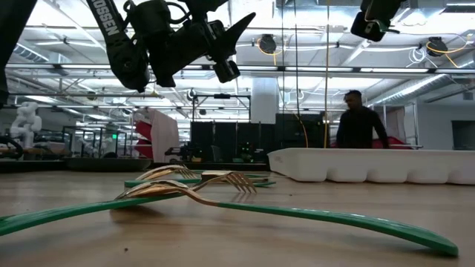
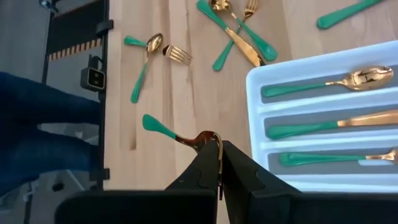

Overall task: Sort silverware
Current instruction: Put the green fork on the silverware organizer

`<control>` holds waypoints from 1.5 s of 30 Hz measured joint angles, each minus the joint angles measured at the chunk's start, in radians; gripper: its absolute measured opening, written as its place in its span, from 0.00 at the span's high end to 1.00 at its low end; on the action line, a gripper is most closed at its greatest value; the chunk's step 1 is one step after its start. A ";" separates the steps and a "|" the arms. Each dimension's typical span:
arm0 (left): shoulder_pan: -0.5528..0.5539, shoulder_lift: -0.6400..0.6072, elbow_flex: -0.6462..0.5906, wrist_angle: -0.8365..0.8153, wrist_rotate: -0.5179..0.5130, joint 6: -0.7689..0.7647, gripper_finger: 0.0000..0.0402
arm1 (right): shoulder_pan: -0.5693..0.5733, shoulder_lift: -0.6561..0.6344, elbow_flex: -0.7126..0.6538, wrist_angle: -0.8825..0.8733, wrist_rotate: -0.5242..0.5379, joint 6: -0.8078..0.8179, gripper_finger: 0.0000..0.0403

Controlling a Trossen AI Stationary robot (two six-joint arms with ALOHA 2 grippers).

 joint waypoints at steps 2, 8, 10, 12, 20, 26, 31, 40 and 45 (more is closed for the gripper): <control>0.000 0.000 0.000 0.000 0.000 0.000 0.50 | 0.000 0.007 0.003 -0.006 0.000 -0.010 1.00; 0.000 0.000 0.000 0.000 0.000 0.000 0.50 | -0.003 0.034 0.003 -0.035 0.087 -0.073 1.00; 0.000 0.000 0.000 0.000 0.000 0.000 0.50 | -0.018 0.050 0.003 -0.046 0.115 -0.111 1.00; 0.000 0.000 0.000 0.000 -0.001 0.000 0.50 | -0.042 0.064 0.003 -0.055 0.125 -0.151 1.00; 0.000 0.000 0.000 0.000 -0.001 0.000 0.50 | -0.183 0.123 0.003 -0.114 0.126 -0.318 1.00; 0.000 0.000 0.000 0.000 -0.003 0.000 0.50 | -0.290 0.176 0.003 -0.133 0.124 -0.445 1.00; 0.000 0.000 0.000 0.000 -0.020 0.000 0.50 | -0.366 0.224 0.003 -0.139 0.120 -0.542 1.00; 0.000 0.000 0.000 0.000 -0.023 0.002 0.50 | -0.475 0.328 0.003 -0.140 0.038 -0.680 1.00; 0.000 0.000 0.000 0.000 -0.023 0.002 0.50 | -0.524 0.388 0.003 -0.139 0.015 -0.752 1.00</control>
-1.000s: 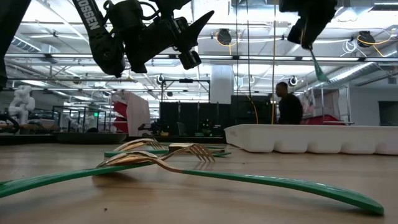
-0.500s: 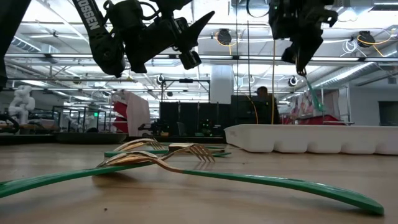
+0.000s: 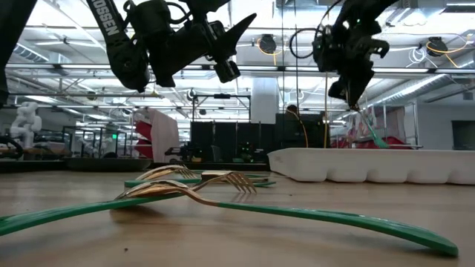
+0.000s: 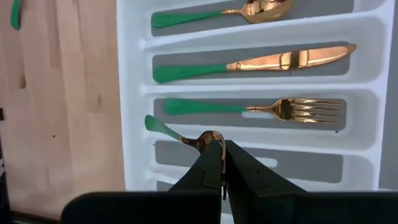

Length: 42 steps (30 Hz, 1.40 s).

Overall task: Sort silverware
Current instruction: Put the green fork on the silverware organizer

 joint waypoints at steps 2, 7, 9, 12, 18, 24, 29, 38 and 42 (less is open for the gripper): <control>0.000 0.000 0.000 0.000 0.000 0.000 0.50 | -0.018 0.021 0.000 0.006 -0.016 -0.019 1.00; 0.000 0.000 0.000 0.000 -0.002 0.000 0.50 | -0.055 0.072 0.000 0.008 -0.030 -0.065 1.00; 0.000 0.000 0.000 0.000 -0.002 0.000 0.50 | -0.068 0.095 0.000 0.007 -0.049 -0.084 1.00; 0.000 0.000 0.000 0.000 -0.002 0.000 0.50 | -0.084 0.133 0.000 0.008 -0.082 -0.106 1.00; 0.000 0.000 0.000 -0.017 -0.002 0.026 0.50 | -0.102 0.209 0.000 0.010 -0.083 -0.148 1.00; 0.000 0.000 0.000 -0.051 -0.003 0.050 0.50 | -0.118 0.271 0.000 0.047 -0.119 -0.168 1.00; 0.000 -0.001 0.000 -0.053 -0.003 0.051 0.50 | -0.131 0.306 0.000 0.089 -0.161 -0.177 1.00; 0.000 -0.001 0.000 -0.053 -0.003 0.051 0.50 | -0.163 0.315 -0.001 0.132 -0.160 -0.210 1.00; 0.000 -0.001 0.000 -0.053 -0.003 0.051 0.50 | -0.189 0.315 -0.001 0.140 -0.160 -0.221 1.00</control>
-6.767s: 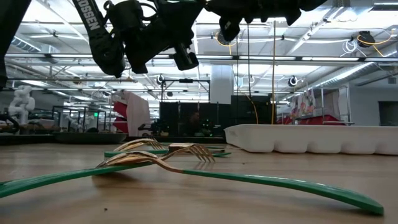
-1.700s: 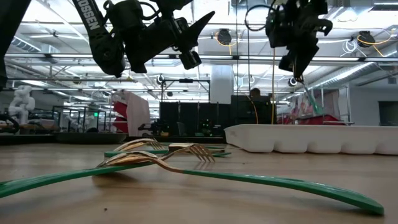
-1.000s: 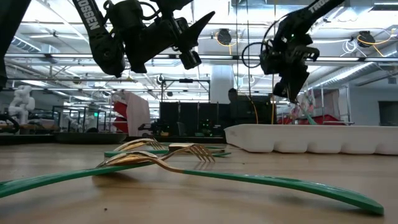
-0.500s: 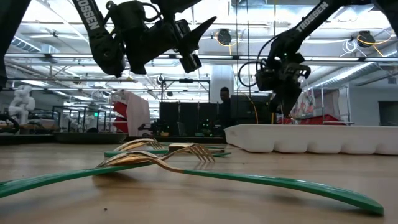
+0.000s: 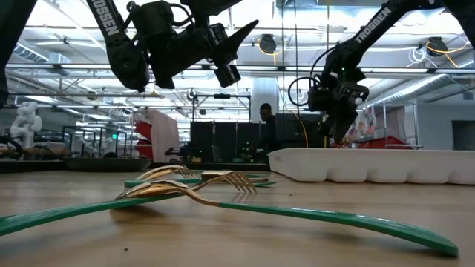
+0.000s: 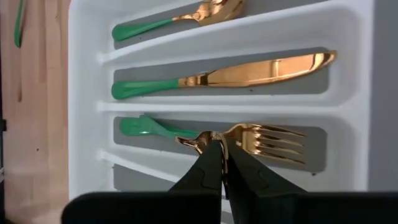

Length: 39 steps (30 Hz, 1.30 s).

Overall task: Sort silverware
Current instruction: Put the green fork on the silverware organizer

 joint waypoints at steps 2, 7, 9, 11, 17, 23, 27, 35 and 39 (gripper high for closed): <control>0.000 0.000 0.000 0.000 0.000 0.000 0.50 | -0.013 0.000 0.000 0.010 0.000 -0.002 1.00; 0.000 0.000 0.000 -0.016 0.000 0.001 0.50 | -0.028 0.000 0.000 0.031 0.008 0.005 1.00; 0.000 0.000 0.000 -0.018 0.000 0.003 0.50 | -0.027 0.000 0.000 0.040 0.010 0.008 1.00; 0.000 0.000 0.000 -0.019 0.000 0.022 0.50 | -0.026 0.000 0.000 0.051 0.028 0.012 1.00; 0.000 0.000 0.000 -0.023 -0.008 0.027 0.50 | -0.018 -0.001 0.000 0.063 0.089 0.036 1.00; 0.000 0.000 0.000 -0.023 -0.008 0.027 0.50 | -0.007 -0.001 0.000 0.090 0.145 0.074 1.00; 0.000 0.000 0.000 -0.023 -0.010 0.037 0.50 | 0.011 -0.002 0.000 0.105 0.163 0.085 1.00; 0.000 0.001 0.000 -0.023 -0.017 0.045 0.50 | 0.060 -0.002 0.001 0.130 0.212 0.124 1.00; 0.000 0.001 0.000 -0.023 -0.018 0.045 0.50 | 0.074 -0.002 0.001 0.130 0.236 0.136 1.00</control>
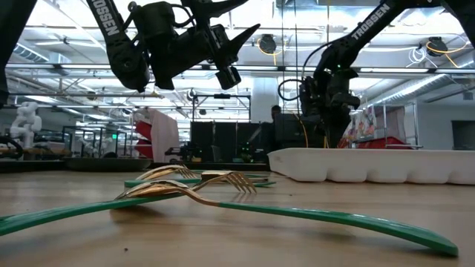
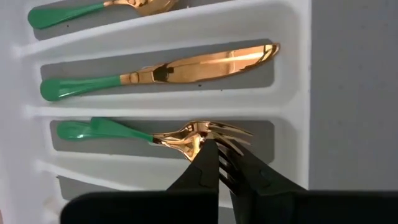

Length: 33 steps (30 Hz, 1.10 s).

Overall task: Sort silverware
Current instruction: Put the green fork on the silverware organizer

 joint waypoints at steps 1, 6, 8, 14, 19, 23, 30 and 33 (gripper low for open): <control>0.000 0.000 0.000 0.000 0.000 0.000 0.50 | 0.000 0.000 0.000 0.000 0.001 0.000 1.00; 0.000 0.000 0.000 0.000 0.000 0.000 0.50 | 0.000 0.000 -0.003 0.007 0.004 0.005 1.00; 0.000 0.000 0.000 0.000 0.000 0.000 0.50 | 0.000 0.000 -0.015 0.019 0.006 0.006 1.00; 0.000 0.000 0.000 0.000 0.000 0.000 0.50 | 0.000 0.000 -0.076 0.040 0.002 0.009 1.00; 0.000 0.000 0.000 0.000 -0.003 0.000 0.50 | 0.000 0.000 -0.110 0.084 -0.001 0.011 1.00; 0.000 0.000 0.000 0.000 -0.007 0.000 0.50 | 0.001 0.000 -0.118 0.103 -0.001 0.021 1.00; 0.000 0.000 0.000 0.000 -0.008 0.008 0.50 | 0.002 0.000 -0.119 0.121 0.003 0.027 1.00; 0.000 0.000 0.000 0.000 -0.008 0.009 0.50 | 0.009 0.000 -0.119 0.121 0.021 0.031 1.00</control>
